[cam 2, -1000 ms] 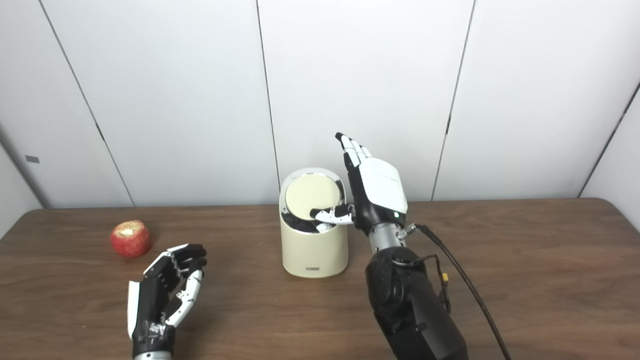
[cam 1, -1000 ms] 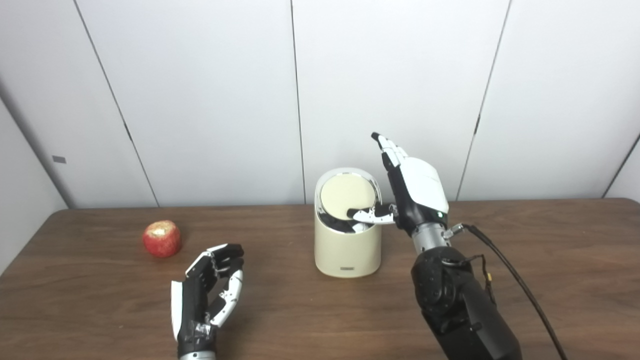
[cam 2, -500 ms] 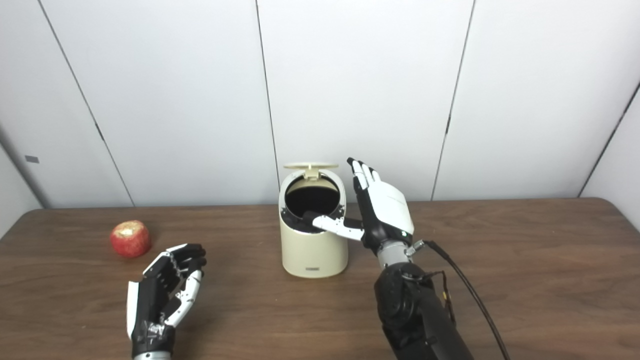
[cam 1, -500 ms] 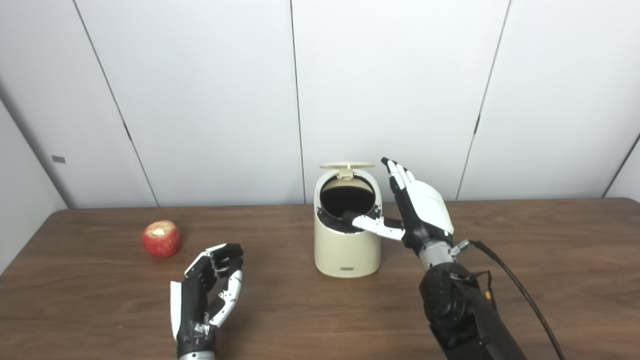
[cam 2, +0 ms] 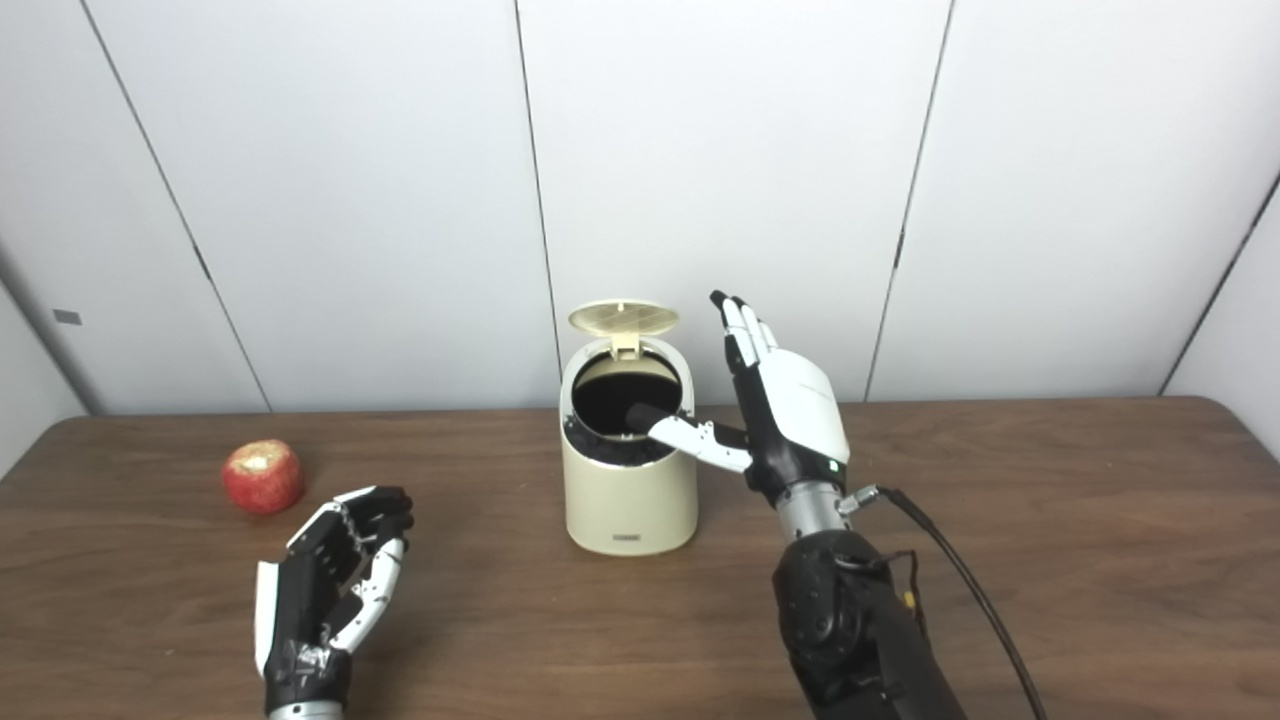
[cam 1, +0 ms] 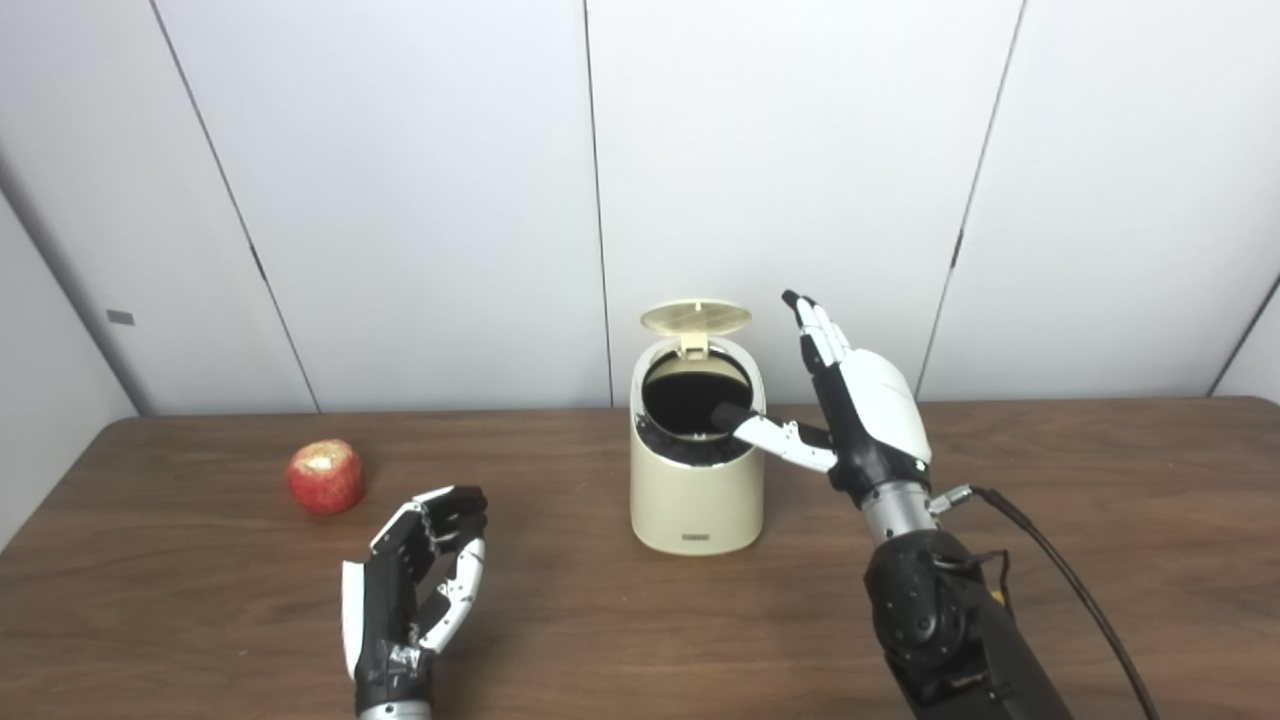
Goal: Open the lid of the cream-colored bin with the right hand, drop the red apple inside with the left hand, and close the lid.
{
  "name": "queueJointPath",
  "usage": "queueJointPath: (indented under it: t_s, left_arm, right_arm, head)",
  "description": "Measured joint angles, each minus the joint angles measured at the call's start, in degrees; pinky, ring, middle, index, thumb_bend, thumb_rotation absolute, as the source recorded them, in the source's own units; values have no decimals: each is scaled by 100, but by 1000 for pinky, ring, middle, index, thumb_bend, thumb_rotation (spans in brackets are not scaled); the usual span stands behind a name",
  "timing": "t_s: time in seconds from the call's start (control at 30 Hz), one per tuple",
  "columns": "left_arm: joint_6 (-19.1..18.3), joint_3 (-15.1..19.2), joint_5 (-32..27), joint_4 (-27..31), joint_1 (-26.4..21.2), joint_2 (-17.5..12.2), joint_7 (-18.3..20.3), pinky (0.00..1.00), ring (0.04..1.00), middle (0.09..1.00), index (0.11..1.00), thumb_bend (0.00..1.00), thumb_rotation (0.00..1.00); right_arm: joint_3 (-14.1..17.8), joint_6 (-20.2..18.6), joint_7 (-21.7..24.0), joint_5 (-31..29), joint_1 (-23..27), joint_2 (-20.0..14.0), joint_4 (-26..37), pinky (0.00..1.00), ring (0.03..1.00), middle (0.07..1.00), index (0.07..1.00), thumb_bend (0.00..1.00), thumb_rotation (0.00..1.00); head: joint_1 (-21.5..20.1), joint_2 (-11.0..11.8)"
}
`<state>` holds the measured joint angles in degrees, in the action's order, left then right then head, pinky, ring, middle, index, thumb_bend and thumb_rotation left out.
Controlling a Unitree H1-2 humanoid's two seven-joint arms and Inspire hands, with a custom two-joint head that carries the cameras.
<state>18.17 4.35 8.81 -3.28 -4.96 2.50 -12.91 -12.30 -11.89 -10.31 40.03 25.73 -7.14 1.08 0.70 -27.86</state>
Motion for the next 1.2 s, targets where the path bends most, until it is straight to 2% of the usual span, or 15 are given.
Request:
queueJointPath:
  t_s: [0.1,0.13,0.2,0.23,0.27,0.3,0.37,0.5,0.6,0.7,0.87,0.93,1.2]
  left_arm:
    - [8,0,-3,-20,-13,-9,0,552,619,643,635,252,164]
    - [9,2,-3,-22,-14,-11,-1,550,619,643,635,249,161]
    - [11,2,-4,-32,-21,-20,1,549,617,642,633,252,158]
    - [11,2,-8,-35,-24,-20,0,549,617,642,633,254,159]
    - [12,3,-10,-36,-25,-20,0,546,615,641,632,251,158]
    - [11,4,-11,-37,-27,-20,-2,542,613,638,628,250,148]
    - [14,7,-11,-37,-27,-20,-5,542,614,638,627,250,128]
    - [19,16,-21,-41,-27,-28,-4,538,613,637,627,244,103]
    - [40,15,-24,-43,-27,-33,-2,542,613,637,627,249,137]
    - [40,26,-24,-43,-23,-45,-2,548,618,638,630,258,170]
    - [88,29,-24,-68,-36,-46,-18,548,617,638,627,244,136]
    - [92,30,-30,-74,-39,-47,-21,551,620,640,630,241,135]
    - [93,30,-32,-99,-50,-63,-24,543,616,639,629,250,161]
  right_arm:
    - [148,307,-134,-158,-346,0,277,797,907,956,963,806,893]
    - [191,390,-167,-197,-442,0,305,785,894,942,945,736,881]
    - [323,592,-302,-319,-641,2,309,738,857,900,891,526,816]
    - [406,705,-365,-398,-726,2,327,725,847,888,877,469,800]
    - [474,814,-427,-483,-813,2,342,706,830,867,854,403,763]
    - [559,951,-504,-555,-917,2,359,678,803,837,824,343,652]
    - [696,1340,-696,-724,-1103,-7,325,660,773,802,789,288,548]
    - [865,2164,-896,-1006,-1368,-162,-16,646,750,774,760,242,487]
    - [909,2904,-1011,-1172,-1539,-336,-326,613,722,750,736,247,530]
    - [970,3381,-1150,-1213,-1737,-344,-390,612,713,736,726,255,490]
    - [1078,3597,-1274,-1208,-1842,-317,-396,598,701,717,697,273,431]
    - [1064,3639,-1335,-1235,-1859,-330,-381,597,701,717,703,274,360]
    - [953,3674,-1687,-1382,-1868,-391,-411,567,676,706,703,267,296]
  head:
    - [-17,9]
    - [-26,9]
    - [-26,17]
    - [-18,18]
    - [-18,18]
    - [-26,9]
    - [-44,9]
    - [-44,0]
    - [-53,-9]
    - [-62,-18]
    - [-70,-18]
    - [-53,-9]
    - [-79,0]
